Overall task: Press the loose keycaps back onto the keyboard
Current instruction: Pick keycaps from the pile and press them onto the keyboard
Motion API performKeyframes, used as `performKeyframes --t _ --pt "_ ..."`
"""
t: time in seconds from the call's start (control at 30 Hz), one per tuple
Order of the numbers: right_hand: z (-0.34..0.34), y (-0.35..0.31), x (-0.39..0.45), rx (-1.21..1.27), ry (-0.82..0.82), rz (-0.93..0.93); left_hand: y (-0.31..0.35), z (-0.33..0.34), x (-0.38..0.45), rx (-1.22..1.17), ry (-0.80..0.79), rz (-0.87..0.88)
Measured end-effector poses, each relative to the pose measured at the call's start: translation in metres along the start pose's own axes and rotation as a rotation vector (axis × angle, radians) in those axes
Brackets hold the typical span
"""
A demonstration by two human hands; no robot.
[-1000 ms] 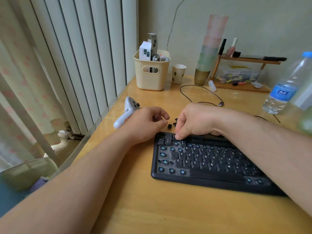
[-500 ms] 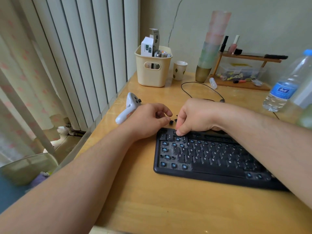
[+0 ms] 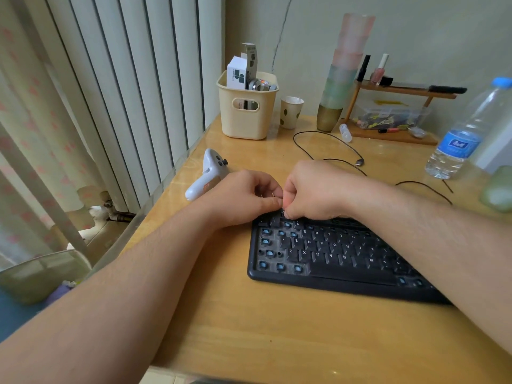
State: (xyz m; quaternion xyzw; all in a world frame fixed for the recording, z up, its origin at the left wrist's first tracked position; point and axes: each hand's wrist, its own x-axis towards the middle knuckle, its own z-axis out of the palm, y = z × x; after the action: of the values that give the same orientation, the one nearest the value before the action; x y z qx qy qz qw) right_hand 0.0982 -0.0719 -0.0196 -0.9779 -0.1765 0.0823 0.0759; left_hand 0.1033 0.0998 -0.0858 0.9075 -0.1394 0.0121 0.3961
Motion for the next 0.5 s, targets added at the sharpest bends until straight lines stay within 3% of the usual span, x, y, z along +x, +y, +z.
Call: performKeyframes --t 0.5 --pt "0.029 0.008 -0.035 -0.154 0.143 -0.167 0.012 -0.004 -0.007 -0.041 -0.099 -0.069"
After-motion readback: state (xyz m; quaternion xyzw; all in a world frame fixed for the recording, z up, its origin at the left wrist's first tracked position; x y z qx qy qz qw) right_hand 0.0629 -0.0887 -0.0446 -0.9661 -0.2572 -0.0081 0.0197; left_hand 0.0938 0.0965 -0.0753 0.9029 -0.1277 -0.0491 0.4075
